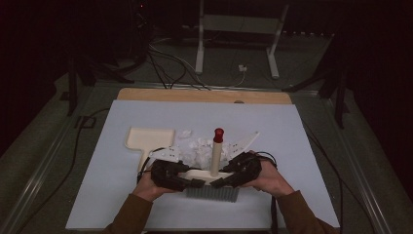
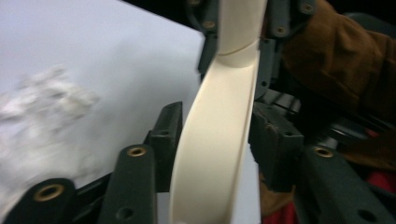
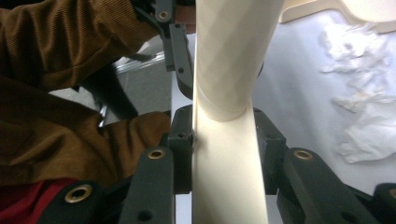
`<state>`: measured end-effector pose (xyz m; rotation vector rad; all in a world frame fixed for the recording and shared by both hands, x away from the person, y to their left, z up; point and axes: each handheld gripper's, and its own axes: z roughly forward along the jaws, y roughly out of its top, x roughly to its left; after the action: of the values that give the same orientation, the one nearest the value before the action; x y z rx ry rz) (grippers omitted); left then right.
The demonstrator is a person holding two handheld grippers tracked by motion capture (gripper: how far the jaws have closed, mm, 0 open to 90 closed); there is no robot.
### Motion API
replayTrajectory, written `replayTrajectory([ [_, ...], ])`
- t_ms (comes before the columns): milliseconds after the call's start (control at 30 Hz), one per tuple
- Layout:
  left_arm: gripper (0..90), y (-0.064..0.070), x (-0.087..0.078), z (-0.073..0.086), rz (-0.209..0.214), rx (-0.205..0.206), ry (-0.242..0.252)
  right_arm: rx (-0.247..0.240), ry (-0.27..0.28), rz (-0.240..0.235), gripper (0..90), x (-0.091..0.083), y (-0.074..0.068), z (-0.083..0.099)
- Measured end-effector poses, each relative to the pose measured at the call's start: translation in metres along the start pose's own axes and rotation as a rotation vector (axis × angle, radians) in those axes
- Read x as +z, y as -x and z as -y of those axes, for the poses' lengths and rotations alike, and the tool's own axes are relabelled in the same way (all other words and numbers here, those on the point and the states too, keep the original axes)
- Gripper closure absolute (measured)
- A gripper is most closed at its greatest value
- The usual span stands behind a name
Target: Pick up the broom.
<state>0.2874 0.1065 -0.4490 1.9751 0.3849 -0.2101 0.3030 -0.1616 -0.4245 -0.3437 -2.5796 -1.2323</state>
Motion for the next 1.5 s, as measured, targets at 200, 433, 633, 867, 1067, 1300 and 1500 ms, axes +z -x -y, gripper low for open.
replayTrajectory([
  [200, 51.5, -0.003, -0.022, 0.008, -0.097, -0.066, 0.053, 0.032, 0.010, 0.043, 67.6, -0.007, 0.003, 0.007],
  [433, 16.3, 0.002, -0.053, 0.024, -0.323, -0.120, 0.092, 0.073, 0.071, 0.088, 67.5, -0.017, 0.007, 0.012],
  [633, 0.4, 0.004, -0.068, 0.037, -0.436, -0.141, 0.101, 0.095, 0.121, 0.131, 67.5, -0.018, 0.008, 0.008],
  [867, 0.4, 0.006, -0.088, 0.053, -0.613, -0.169, 0.258, 0.138, 0.149, 0.142, 67.5, -0.016, 0.012, 0.002],
  [1067, 0.5, 0.007, -0.102, 0.064, -0.749, -0.186, 0.317, 0.165, 0.208, 0.161, 67.5, -0.018, 0.017, -0.002],
  [1300, 1.2, 0.010, -0.105, 0.074, -0.779, -0.222, 0.305, 0.185, 0.247, 0.195, 67.5, -0.015, 0.018, -0.005],
  [1500, 0.5, 0.011, -0.104, 0.083, -0.854, -0.240, 0.304, 0.223, 0.269, 0.259, 67.5, -0.009, 0.019, -0.011],
])
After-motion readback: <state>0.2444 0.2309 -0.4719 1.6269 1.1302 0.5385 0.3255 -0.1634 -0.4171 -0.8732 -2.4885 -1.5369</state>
